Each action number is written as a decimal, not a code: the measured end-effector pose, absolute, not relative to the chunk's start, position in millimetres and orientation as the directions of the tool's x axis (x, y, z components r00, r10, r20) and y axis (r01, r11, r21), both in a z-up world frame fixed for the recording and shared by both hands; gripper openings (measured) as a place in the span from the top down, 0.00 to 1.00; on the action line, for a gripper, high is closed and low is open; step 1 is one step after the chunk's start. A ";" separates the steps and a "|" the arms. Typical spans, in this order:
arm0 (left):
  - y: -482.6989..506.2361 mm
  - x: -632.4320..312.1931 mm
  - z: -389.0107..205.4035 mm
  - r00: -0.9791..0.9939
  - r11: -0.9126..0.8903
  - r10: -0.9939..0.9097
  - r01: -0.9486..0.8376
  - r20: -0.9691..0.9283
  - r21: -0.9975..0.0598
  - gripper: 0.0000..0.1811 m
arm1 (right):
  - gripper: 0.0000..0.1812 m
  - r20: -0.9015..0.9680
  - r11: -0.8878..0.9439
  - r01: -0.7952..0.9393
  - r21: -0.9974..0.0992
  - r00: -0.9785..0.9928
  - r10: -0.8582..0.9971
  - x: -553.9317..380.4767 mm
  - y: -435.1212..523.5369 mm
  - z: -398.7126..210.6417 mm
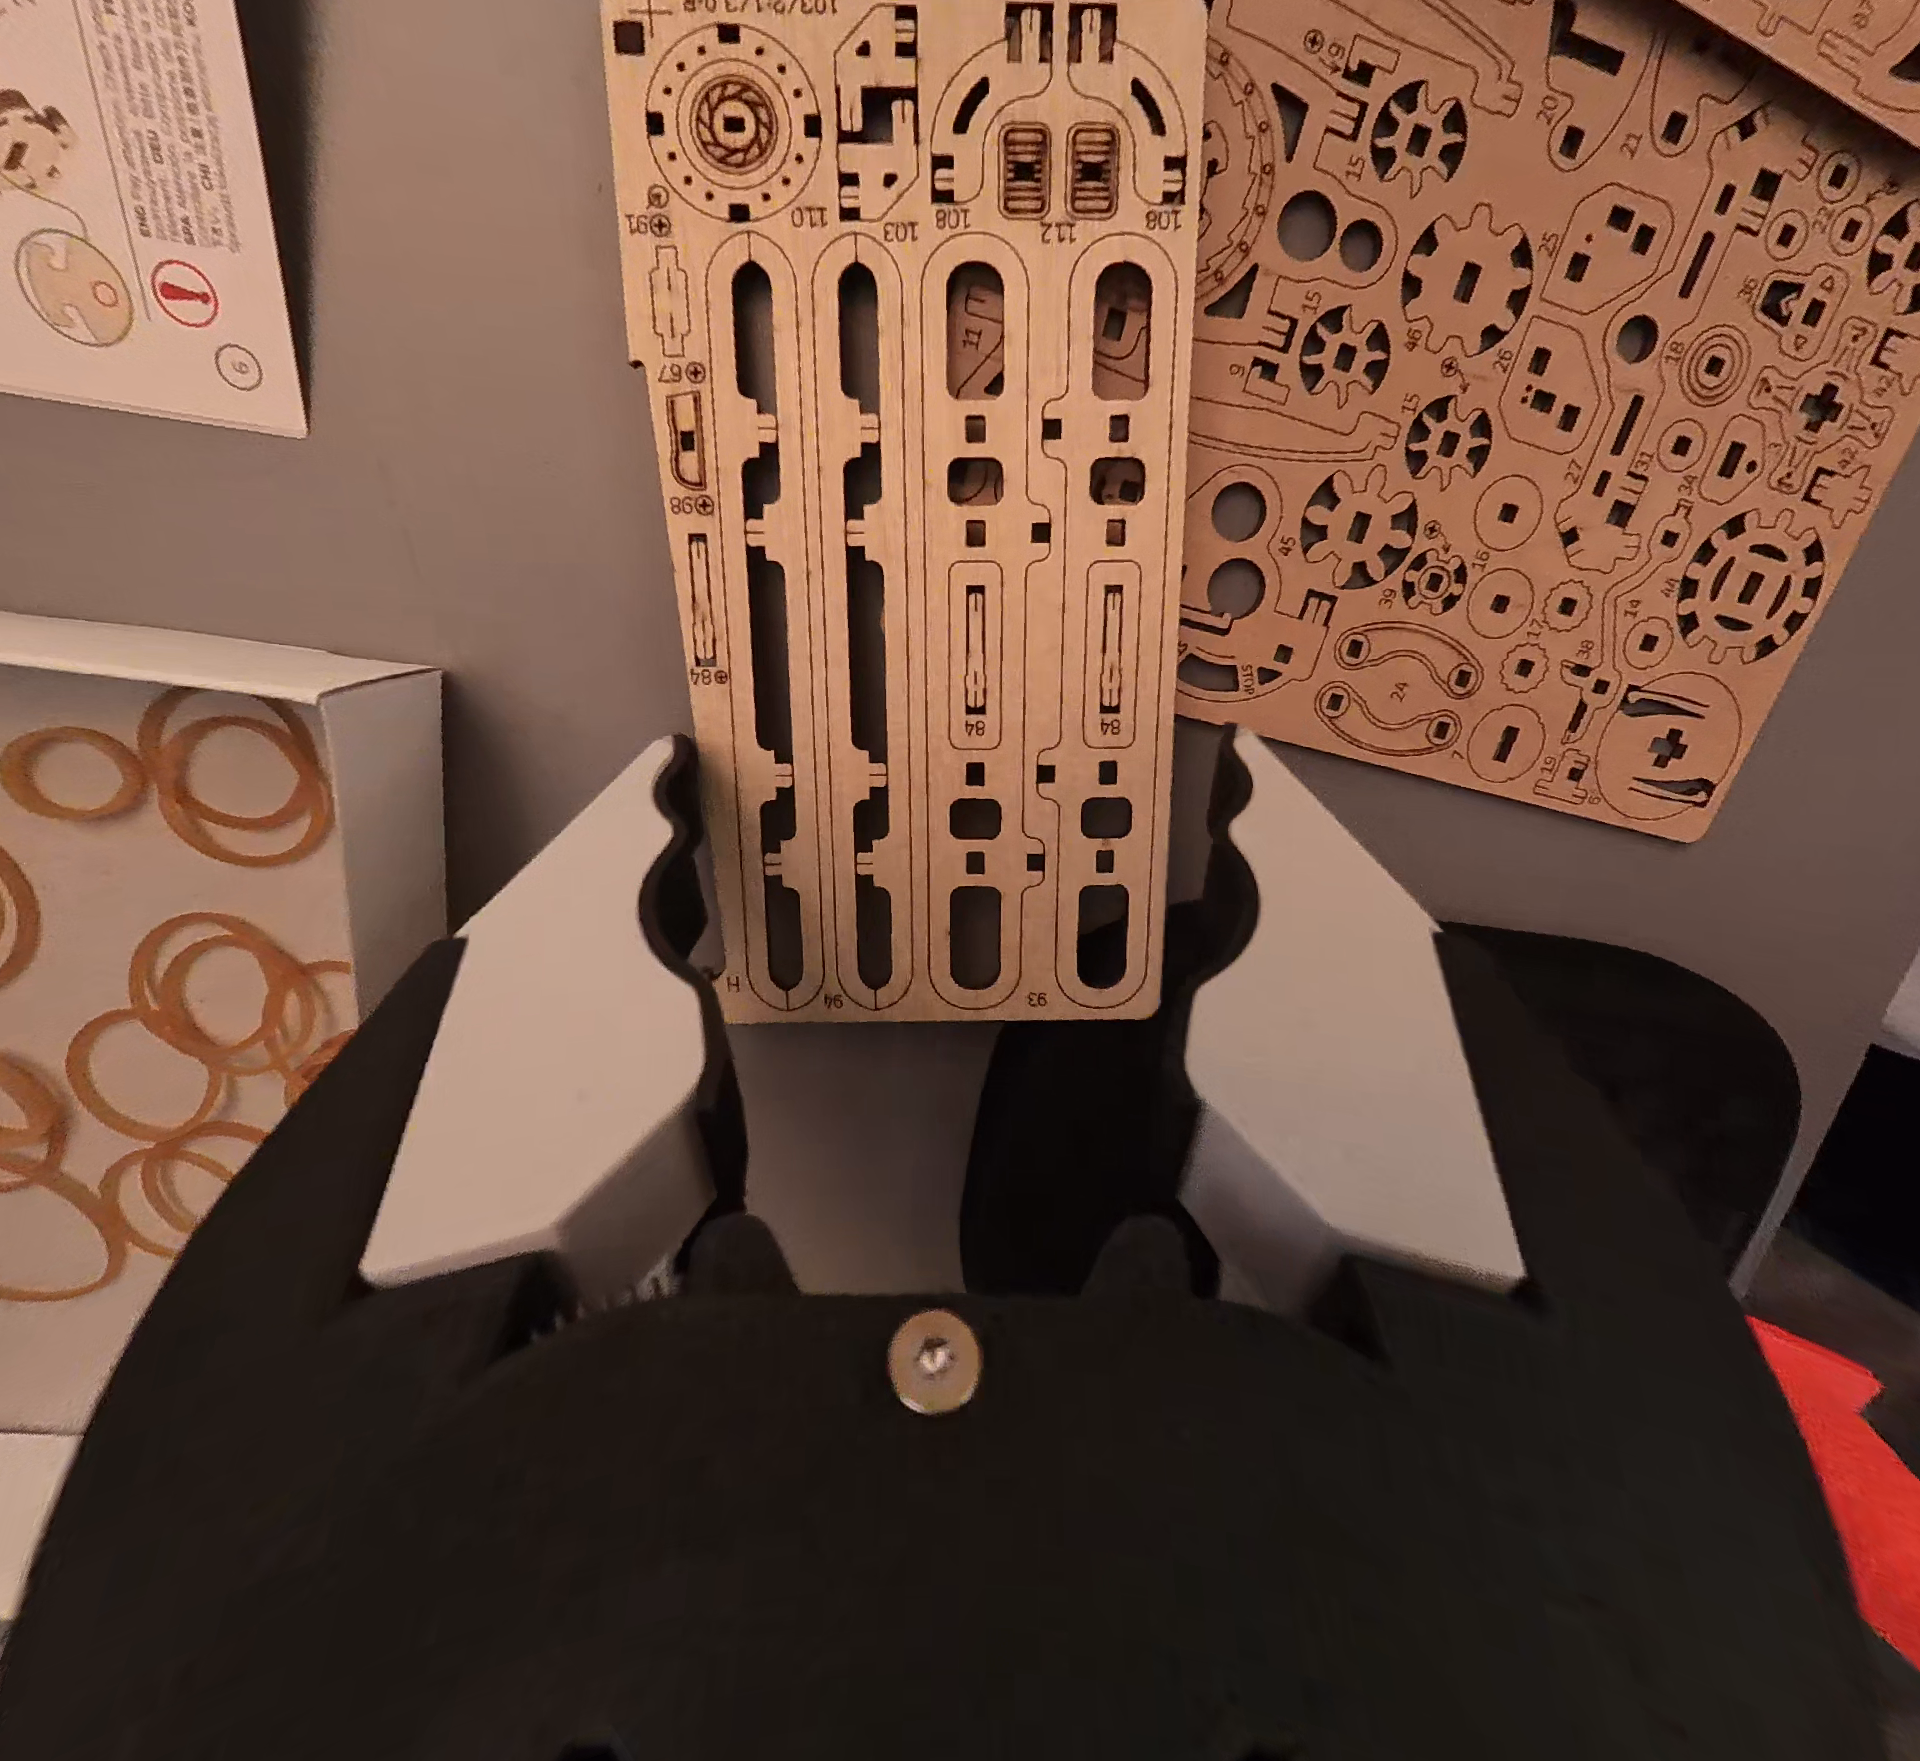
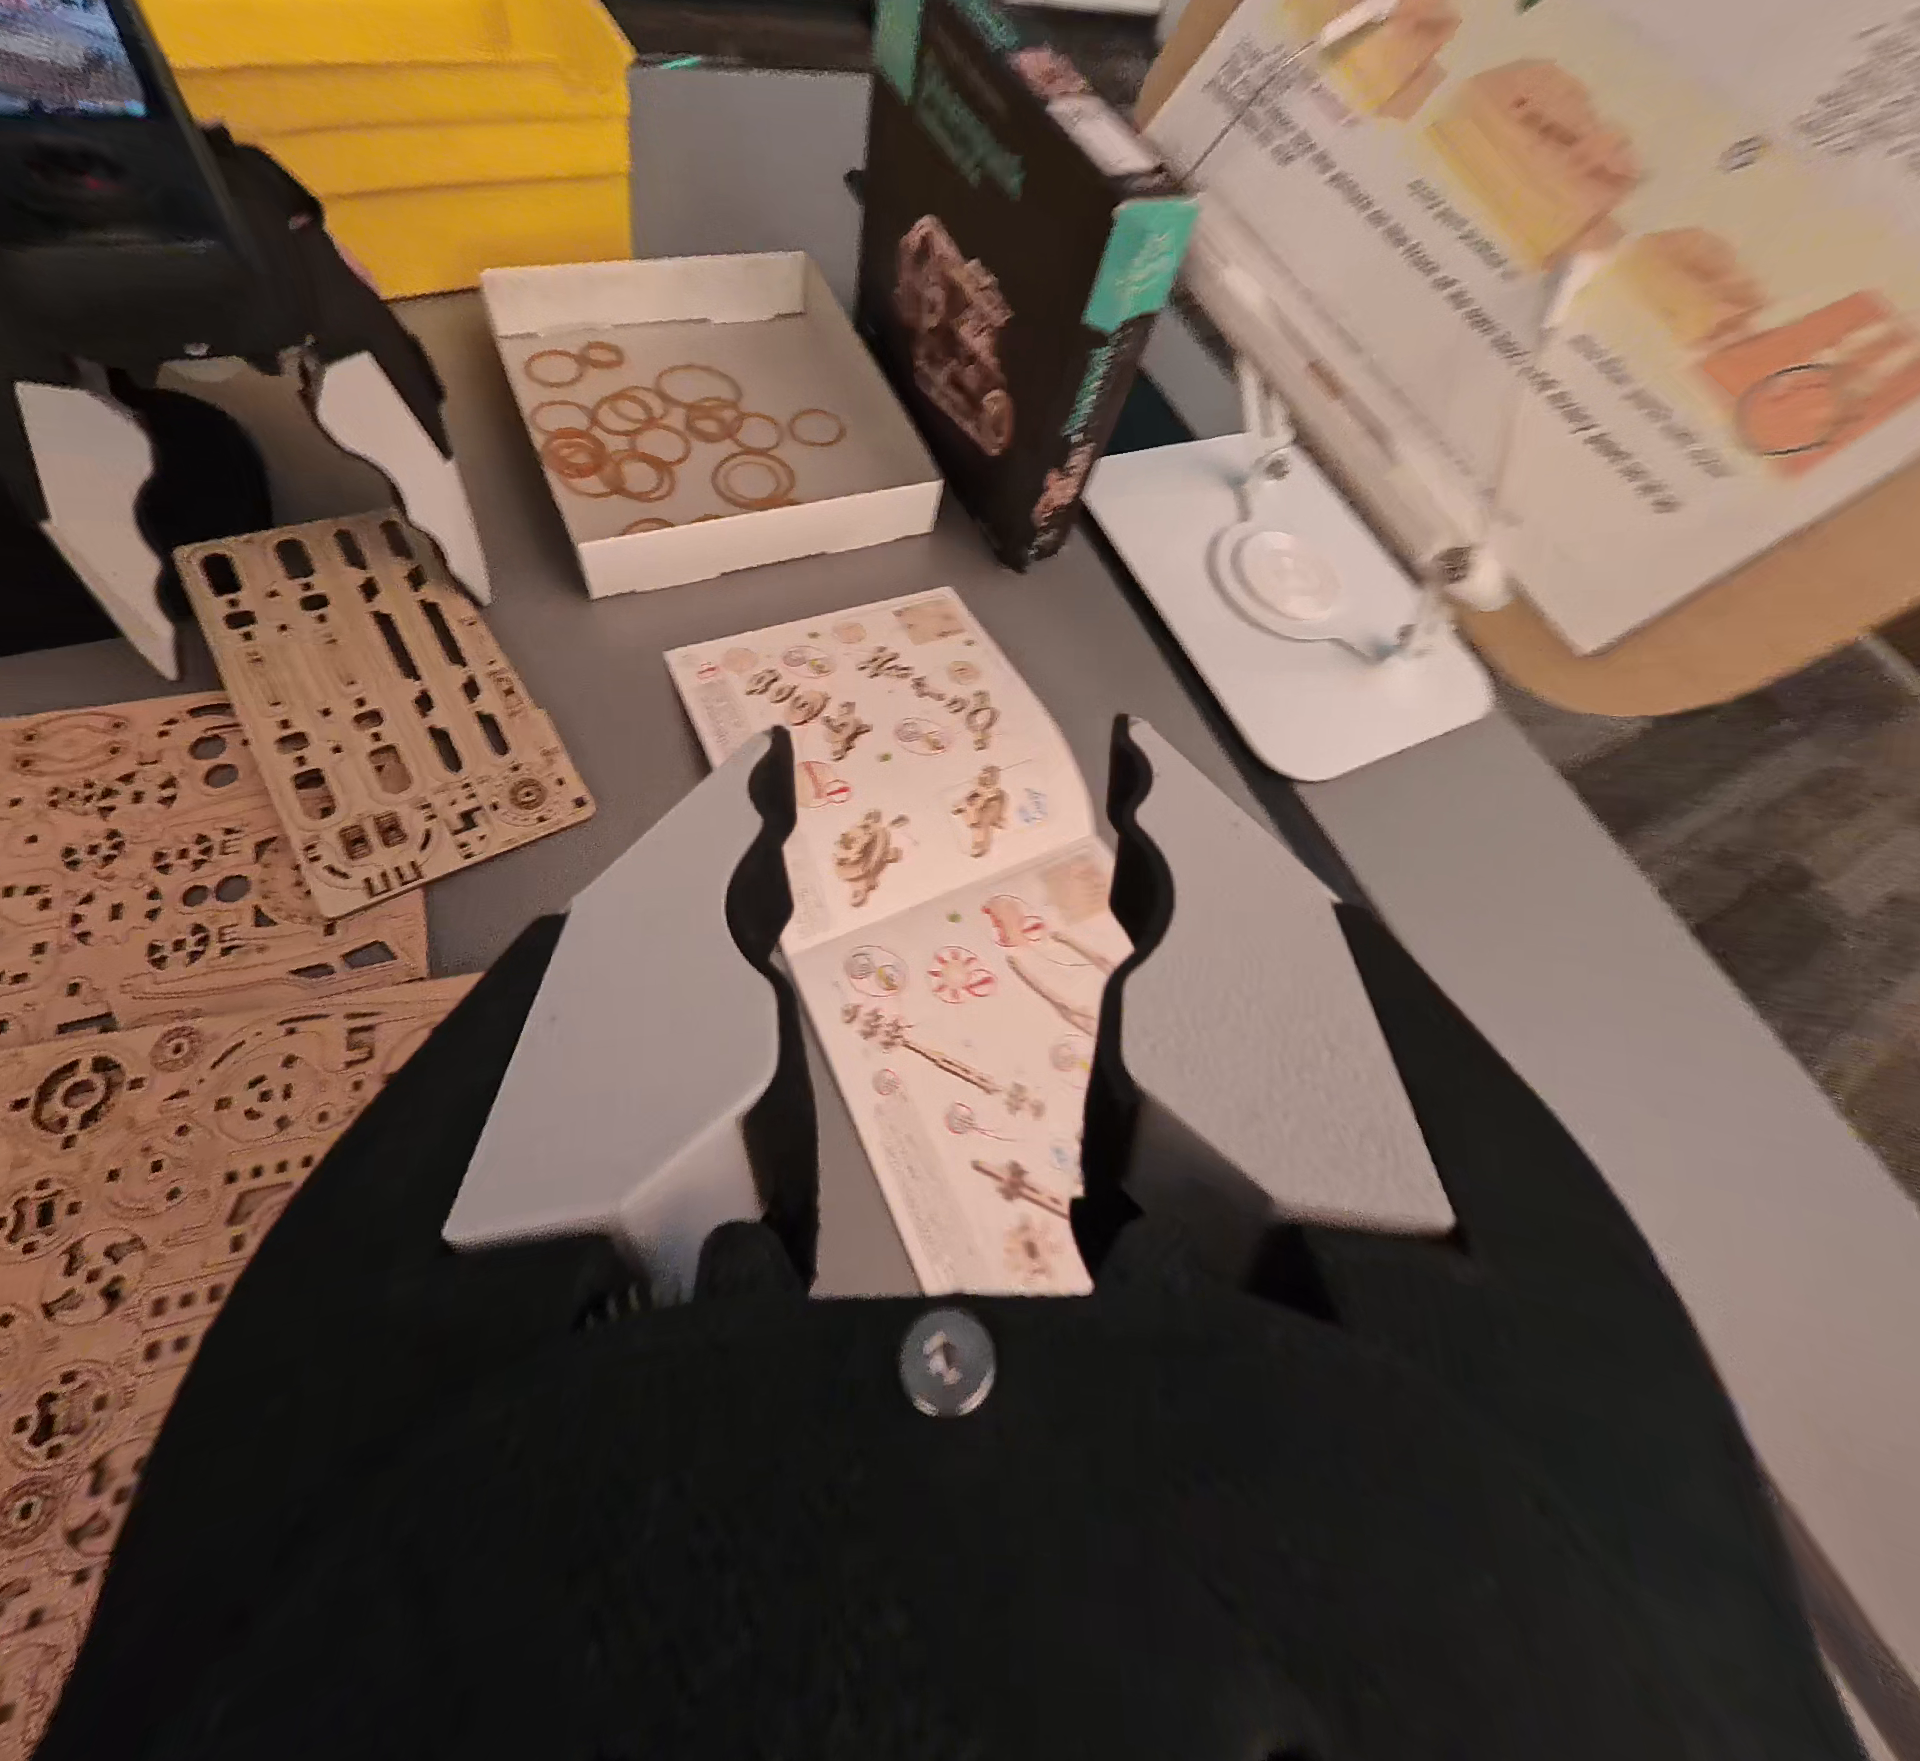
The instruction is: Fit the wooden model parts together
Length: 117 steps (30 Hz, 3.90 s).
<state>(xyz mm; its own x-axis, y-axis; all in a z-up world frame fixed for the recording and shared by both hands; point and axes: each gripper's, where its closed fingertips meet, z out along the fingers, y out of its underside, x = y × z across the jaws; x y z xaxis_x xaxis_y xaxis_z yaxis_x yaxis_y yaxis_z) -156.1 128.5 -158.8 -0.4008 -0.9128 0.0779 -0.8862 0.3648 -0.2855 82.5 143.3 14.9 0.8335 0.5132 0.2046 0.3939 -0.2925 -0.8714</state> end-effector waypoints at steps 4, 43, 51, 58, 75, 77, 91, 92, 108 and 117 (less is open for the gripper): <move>130.8 -154.0 -159.3 -0.389 0.353 -0.918 -0.892 0.079 -0.283 0.49 | 0.66 0.206 -0.221 0.332 -0.917 0.869 0.451 101.3 129.6 53.5; 172.6 -245.3 -76.9 -0.489 0.461 -0.861 -0.867 -0.143 0.191 0.52 | 0.66 0.206 -0.237 0.360 -0.902 0.843 0.498 83.5 129.3 42.7; 170.5 -259.0 -67.0 -0.513 0.483 -0.833 -0.857 -0.208 0.178 0.52 | 0.65 -0.204 -0.291 0.190 -0.938 0.376 0.904 -102.1 108.0 -0.9; 172.8 -256.1 -58.8 -0.610 0.582 -0.708 -0.789 -0.355 0.196 0.52 | 0.65 -0.371 -0.397 0.299 -0.868 0.142 0.918 -197.1 174.0 -31.6; 170.6 -251.2 4.5 -0.241 0.496 -0.824 -0.745 -0.513 -0.446 0.42 | 0.99 -0.770 -0.562 0.620 -0.548 -0.112 0.628 -245.8 152.7 -53.7; 184.6 -266.0 41.1 -0.033 0.343 -0.905 -0.644 -0.424 -0.683 0.37 | 0.99 -0.772 -0.606 0.569 -0.557 -0.085 0.630 -246.4 159.9 -43.1; 225.2 -421.1 83.8 0.556 -0.018 -0.828 0.113 0.078 -0.993 0.41 | 0.99 -0.889 -0.916 -0.075 -0.393 0.284 0.358 -355.2 298.3 33.0; 220.4 -427.9 85.8 0.544 -0.036 -0.830 0.163 0.120 -0.986 0.41 | 0.99 -0.897 -0.918 -0.134 -0.373 0.306 0.320 -365.4 309.7 28.3; 192.9 -519.5 62.4 0.520 -0.084 -0.798 0.402 0.303 -0.912 0.46 | 0.99 -0.788 -0.871 -0.439 -0.219 0.607 -0.107 -422.1 374.3 -112.1; 193.5 -512.1 53.9 0.502 -0.137 -0.803 0.372 0.323 -0.918 0.45 | 0.77 -0.718 -0.915 -0.364 -0.174 0.682 -0.136 -418.5 380.0 -132.6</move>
<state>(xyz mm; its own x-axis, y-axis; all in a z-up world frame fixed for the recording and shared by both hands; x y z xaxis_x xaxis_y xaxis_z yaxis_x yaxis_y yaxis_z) -512.1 193.5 53.9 0.5016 -0.8027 0.3227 0.3715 -0.1370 -0.9183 -418.5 380.0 -132.6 0.6825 -0.1355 -0.7182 -0.3645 -0.9149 -0.1737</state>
